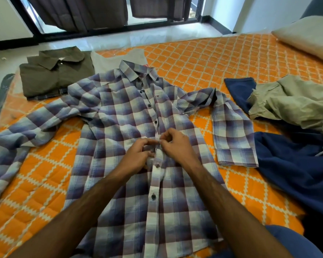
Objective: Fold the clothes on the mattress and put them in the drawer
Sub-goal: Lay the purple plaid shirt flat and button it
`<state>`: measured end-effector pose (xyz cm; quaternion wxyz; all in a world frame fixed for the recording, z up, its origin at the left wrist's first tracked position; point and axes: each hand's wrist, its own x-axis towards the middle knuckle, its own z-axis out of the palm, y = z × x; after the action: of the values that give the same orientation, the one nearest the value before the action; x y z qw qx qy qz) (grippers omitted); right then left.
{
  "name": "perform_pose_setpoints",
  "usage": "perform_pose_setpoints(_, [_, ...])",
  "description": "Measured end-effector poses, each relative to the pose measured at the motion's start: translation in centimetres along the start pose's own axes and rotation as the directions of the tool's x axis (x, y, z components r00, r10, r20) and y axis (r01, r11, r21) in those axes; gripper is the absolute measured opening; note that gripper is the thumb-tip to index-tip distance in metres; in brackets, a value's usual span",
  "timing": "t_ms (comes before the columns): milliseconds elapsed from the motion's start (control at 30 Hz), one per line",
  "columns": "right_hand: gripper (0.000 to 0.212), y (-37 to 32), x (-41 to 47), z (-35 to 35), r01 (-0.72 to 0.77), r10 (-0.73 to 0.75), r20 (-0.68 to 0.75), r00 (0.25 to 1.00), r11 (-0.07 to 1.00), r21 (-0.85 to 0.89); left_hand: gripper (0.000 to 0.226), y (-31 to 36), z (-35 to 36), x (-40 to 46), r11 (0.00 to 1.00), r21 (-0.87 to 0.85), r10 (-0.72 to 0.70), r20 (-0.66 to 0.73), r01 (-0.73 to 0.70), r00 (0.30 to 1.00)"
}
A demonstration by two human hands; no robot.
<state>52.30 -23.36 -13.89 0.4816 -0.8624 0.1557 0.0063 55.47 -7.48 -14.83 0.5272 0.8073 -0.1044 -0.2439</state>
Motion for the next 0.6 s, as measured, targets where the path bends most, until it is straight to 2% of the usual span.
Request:
perform_pose_setpoints(100, [0.010, 1.8, 0.6, 0.9, -0.028, 0.026, -0.031, 0.999, 0.999, -0.047, 0.038, -0.3, 0.4, 1.2, 0.989, 0.137, 0.064, -0.016, -0.061, 0.998])
perform_pose_setpoints(200, [0.018, 2.0, 1.2, 1.1, -0.027, 0.023, -0.029, 0.999, 0.991, -0.134, 0.041, -0.9, 0.4, 1.9, 0.990, 0.123, 0.082, -0.085, -0.071, 0.993])
perform_pose_setpoints(300, [0.026, 2.0, 1.5, 1.4, 0.037, -0.036, 0.007, 0.999, 0.968, -0.248, 0.034, -1.1, 0.2, 2.9, 0.974, 0.189, 0.141, -0.091, -0.122, 0.986])
perform_pose_setpoints(400, [0.030, 1.9, 1.3, 1.4, 0.053, -0.048, 0.023, 0.999, 0.962, -0.267, 0.022, -1.5, 0.3, 3.4, 0.948, 0.272, 0.199, -0.104, -0.165, 0.974])
perform_pose_setpoints(500, [0.027, 1.6, 1.0, 1.7, 0.037, -0.056, -0.049, 0.997, 0.946, -0.321, 0.013, -1.6, 0.4, 3.3, 0.945, 0.281, 0.205, -0.123, -0.164, 0.971])
perform_pose_setpoints(600, [0.039, 1.1, 1.0, 2.3, 0.005, -0.057, -0.111, 0.992, 0.905, -0.425, 0.012, -1.4, 0.3, 3.4, 0.942, 0.299, 0.197, -0.118, -0.154, 0.973])
